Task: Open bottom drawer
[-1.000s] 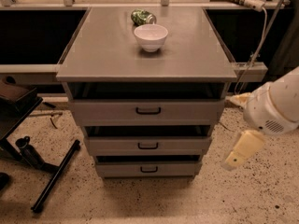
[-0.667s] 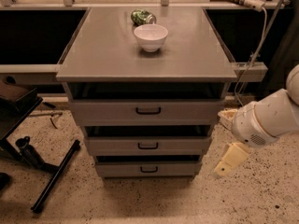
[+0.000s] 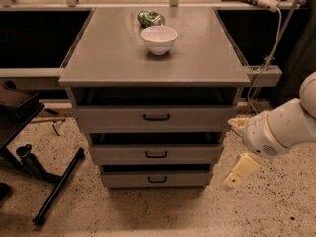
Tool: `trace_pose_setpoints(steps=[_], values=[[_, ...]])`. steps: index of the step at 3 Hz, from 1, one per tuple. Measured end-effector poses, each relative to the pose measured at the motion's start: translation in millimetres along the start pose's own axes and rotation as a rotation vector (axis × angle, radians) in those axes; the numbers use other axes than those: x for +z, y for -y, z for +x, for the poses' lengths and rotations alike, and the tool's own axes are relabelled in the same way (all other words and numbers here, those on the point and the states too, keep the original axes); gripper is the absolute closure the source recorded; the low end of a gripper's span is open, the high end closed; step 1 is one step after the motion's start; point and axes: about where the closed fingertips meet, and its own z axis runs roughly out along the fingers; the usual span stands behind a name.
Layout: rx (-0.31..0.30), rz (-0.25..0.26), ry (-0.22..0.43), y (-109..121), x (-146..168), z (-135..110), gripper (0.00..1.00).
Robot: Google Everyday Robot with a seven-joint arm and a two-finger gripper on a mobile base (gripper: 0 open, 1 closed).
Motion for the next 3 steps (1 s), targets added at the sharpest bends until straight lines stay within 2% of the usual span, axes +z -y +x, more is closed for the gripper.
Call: trace_pose_setpoints(steps=[1, 2, 3], values=[[-0.057, -0.015, 0.006, 0.9, 51.9, 25.6, 0.0], [-0.085, 0.009, 0.028, 9.3, 117.4, 49.8, 0.0], [-0.115, 0.067, 0.038, 17.2, 164.5, 63.9, 0.0]])
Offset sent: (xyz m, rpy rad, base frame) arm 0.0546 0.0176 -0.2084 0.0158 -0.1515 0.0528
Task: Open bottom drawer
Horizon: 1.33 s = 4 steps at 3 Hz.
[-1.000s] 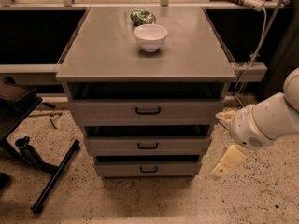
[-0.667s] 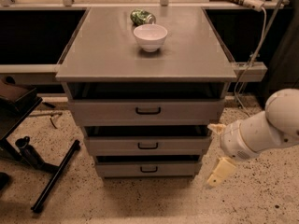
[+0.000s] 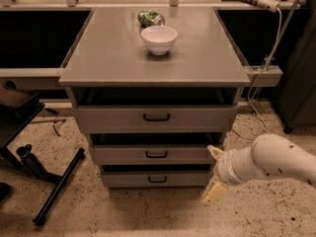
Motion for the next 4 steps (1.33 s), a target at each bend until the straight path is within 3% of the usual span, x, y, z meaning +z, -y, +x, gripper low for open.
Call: trace_pose_setpoints(steps=[1, 2, 3, 4], values=[[0.01, 0.01, 0.058, 0.6, 28.2, 10.7, 0.0], [0.01, 0.01, 0.058, 0.6, 28.2, 10.7, 0.0], [0.02, 0.01, 0.077, -3.9, 50.4, 31.1, 0.0], [0.004, -0.018, 0.086, -10.6, 101.1, 67.3, 0.0]])
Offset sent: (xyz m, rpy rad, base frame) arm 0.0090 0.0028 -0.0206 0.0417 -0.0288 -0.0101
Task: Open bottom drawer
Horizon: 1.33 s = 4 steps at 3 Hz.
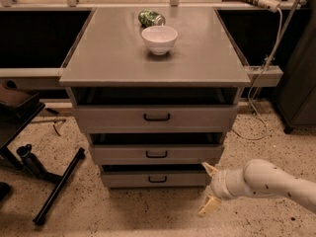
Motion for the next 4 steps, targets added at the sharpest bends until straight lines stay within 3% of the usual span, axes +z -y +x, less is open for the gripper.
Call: trace_pose_setpoints(steps=[2, 3, 4], values=[[-0.002, -0.081, 0.042, -24.6, 96.9, 57.2, 0.0], [-0.008, -0.08, 0.054, -26.7, 110.3, 57.5, 0.0], [0.035, -0.015, 0.111, -18.6, 142.2, 57.9, 0.0]])
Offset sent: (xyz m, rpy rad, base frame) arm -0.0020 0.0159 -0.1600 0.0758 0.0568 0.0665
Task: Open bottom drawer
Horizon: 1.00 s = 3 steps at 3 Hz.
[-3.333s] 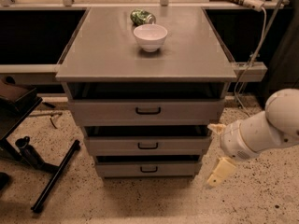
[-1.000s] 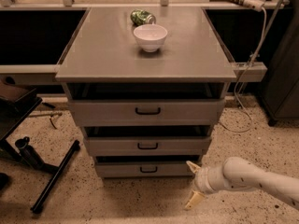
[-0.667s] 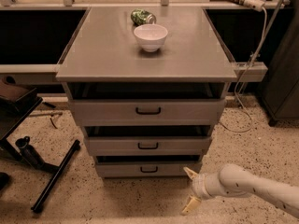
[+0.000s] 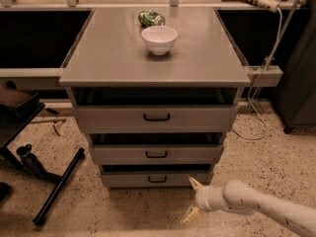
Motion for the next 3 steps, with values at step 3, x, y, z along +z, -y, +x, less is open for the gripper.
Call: trace_pose_setpoints(steps=[3], values=[[0.072, 0.025, 0.08, 21.6, 88.9, 33.5, 0.0]])
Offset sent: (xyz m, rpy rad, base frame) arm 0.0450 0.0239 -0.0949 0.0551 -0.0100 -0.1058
